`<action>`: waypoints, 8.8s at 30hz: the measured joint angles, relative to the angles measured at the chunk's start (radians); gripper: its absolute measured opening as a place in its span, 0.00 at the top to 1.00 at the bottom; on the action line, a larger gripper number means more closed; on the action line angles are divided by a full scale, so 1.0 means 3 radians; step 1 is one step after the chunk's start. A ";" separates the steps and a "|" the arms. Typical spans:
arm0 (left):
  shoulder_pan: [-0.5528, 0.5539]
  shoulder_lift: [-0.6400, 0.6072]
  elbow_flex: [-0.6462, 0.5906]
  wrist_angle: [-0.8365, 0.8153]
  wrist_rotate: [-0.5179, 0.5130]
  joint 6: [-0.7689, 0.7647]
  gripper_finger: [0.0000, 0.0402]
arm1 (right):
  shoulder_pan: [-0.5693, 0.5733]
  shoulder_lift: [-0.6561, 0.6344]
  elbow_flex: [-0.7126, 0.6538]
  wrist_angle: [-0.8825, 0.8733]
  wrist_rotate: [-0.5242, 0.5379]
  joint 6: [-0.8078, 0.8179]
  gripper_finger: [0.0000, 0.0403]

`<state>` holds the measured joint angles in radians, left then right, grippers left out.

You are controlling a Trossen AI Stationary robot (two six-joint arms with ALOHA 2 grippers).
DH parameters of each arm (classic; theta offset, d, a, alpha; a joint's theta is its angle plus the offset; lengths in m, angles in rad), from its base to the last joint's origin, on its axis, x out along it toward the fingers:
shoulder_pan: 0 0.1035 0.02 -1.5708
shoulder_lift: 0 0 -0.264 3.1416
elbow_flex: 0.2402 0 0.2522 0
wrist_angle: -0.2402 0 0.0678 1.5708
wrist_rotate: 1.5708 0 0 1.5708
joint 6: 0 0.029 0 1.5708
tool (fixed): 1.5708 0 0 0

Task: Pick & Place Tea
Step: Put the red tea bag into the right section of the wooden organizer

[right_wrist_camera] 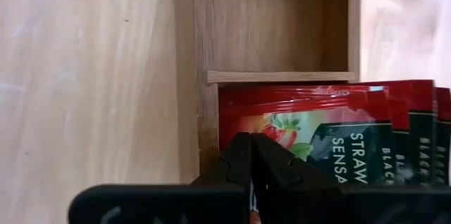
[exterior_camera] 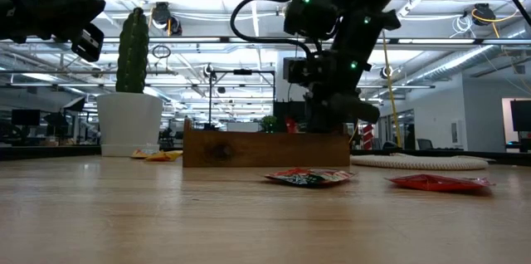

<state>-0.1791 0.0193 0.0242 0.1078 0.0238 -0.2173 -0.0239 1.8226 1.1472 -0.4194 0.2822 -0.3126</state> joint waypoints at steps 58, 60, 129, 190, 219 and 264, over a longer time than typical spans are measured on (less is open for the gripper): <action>0.0000 0.0001 -0.0001 -0.0003 0.0003 0.0000 0.86 | 0.1767 -0.0212 -0.0211 0.0307 -0.1115 0.2416 0.37; 0.0000 0.0001 -0.0001 0.0002 0.0001 0.0000 0.86 | 0.1764 -0.0207 -0.0372 0.0444 -0.1123 0.2581 0.39; 0.0000 0.0001 -0.0001 -0.0006 0.0000 0.0000 0.86 | 0.1299 -0.1926 -0.2300 -0.0130 -0.0831 0.7195 0.30; 0.0000 0.0001 0.0001 -0.0013 -0.0001 0.0000 0.86 | 0.2083 -0.0826 -0.0489 0.3762 -0.0276 0.1120 0.65; 0.0000 0.0001 0.0000 -0.0002 0.0000 0.0000 0.86 | 0.0970 -0.0152 -0.0194 -0.1377 -0.1043 0.4447 0.39; 0.0000 0.0000 0.0000 0.0000 0.0000 0.0000 0.86 | 0.1196 -0.0139 -0.0070 0.0273 0.1957 0.1207 0.96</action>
<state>-0.1791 0.0193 0.0242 0.1078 0.0238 -0.2173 0.3348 1.7809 1.1261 -0.3375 0.8692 0.0494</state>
